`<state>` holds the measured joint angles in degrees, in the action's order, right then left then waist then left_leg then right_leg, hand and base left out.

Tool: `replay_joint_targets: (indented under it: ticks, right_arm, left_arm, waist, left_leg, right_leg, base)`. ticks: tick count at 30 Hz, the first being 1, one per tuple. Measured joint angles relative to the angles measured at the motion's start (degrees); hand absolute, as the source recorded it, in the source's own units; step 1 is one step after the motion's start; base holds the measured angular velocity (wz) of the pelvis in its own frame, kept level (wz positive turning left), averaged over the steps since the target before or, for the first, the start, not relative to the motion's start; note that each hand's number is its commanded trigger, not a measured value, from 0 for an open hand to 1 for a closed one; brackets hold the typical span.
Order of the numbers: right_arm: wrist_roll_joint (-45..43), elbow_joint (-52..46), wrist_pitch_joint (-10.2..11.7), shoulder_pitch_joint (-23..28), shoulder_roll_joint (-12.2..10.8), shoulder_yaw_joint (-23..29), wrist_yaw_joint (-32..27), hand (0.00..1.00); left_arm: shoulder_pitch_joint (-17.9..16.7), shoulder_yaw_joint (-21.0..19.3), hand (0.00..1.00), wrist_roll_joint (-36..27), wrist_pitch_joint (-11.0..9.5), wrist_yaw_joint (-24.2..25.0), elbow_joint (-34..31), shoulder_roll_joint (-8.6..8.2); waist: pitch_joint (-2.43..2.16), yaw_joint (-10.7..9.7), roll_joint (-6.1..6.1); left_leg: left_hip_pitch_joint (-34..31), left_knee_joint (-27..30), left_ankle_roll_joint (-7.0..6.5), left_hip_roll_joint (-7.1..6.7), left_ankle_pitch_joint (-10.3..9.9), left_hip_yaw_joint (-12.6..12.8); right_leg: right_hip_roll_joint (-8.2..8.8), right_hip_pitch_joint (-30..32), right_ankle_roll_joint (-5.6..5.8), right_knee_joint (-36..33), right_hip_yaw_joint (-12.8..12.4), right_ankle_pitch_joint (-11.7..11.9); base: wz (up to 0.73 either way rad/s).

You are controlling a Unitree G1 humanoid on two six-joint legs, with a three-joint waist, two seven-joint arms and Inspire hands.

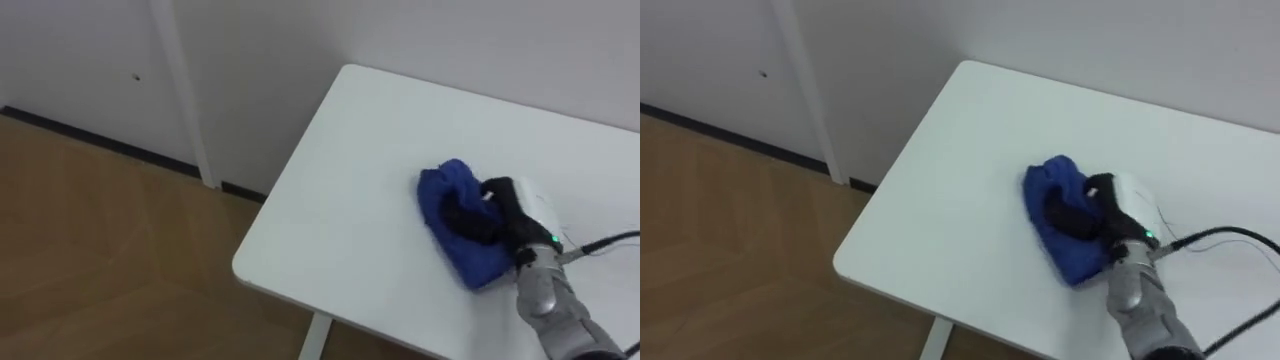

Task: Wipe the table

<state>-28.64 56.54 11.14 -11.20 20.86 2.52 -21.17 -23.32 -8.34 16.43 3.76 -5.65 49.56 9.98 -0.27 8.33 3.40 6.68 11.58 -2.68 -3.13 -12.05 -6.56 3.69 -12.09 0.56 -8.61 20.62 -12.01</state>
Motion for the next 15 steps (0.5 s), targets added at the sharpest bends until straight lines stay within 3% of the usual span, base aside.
replay_joint_targets:
  ticks: [3, 9, 11, 13, 15]
  right_arm:
    - [1.26, 4.73, -0.05, 0.88, 2.75, 5.36, -0.34, 1.0]
    - [1.63, 7.02, 0.01, 4.03, 4.14, 10.69, -0.83, 1.0]
    - [0.95, 6.95, -0.04, 4.73, 4.37, 10.69, -1.18, 1.0]
    - [0.91, 5.29, -1.16, 5.66, 4.43, 10.44, -1.12, 1.0]
    - [-1.2, 2.9, -3.52, 5.94, 4.28, 9.68, -0.72, 1.0]
  left_arm:
    - [-0.44, -2.33, 0.0, -0.04, 0.0, -0.1, -0.45, 0.06]
    - [0.12, -3.19, 0.0, 0.01, -0.15, -0.07, -0.97, 0.04]
    - [0.59, -3.23, 0.0, -0.09, -0.13, -0.07, -1.43, 0.04]
    - [1.42, -3.14, 0.0, -0.48, -0.17, -0.07, -1.98, 0.04]
    - [1.99, -2.27, 0.0, -1.36, -0.48, -0.06, -2.34, -0.02]
  waist:
    - [-0.15, -0.77, 0.35]
    - [-0.23, -3.54, 0.63]
    - [-0.51, -4.0, 0.79]
    - [-0.71, -3.91, 1.03]
    - [-0.52, -3.65, 1.26]
  left_leg:
    - [-0.03, -0.02, -0.15, -0.11, 0.09, 0.29]
    - [0.29, 0.15, -0.27, 0.17, -0.01, 0.69]
    - [0.03, 0.27, -0.26, 0.32, 0.0, 1.23]
    - [0.17, 0.33, -0.14, 0.46, 0.08, 1.53]
    - [0.6, 0.17, 0.02, 0.48, 0.2, 2.09]
  right_leg:
    - [0.14, -0.21, 0.06, -0.04, -0.06, 0.03]
    - [0.03, -0.73, 0.12, -0.11, -0.01, 0.02]
    - [0.2, -0.53, 0.16, -0.09, -0.05, -0.01]
    - [0.12, -0.58, 0.12, -0.17, -0.23, -0.03]
    - [-0.18, -0.67, 0.02, -0.17, -1.13, 0.01]
  base:
    - [0.06]
    - [-0.03]
    - [-0.12]
    - [-0.08]
    - [-0.15]
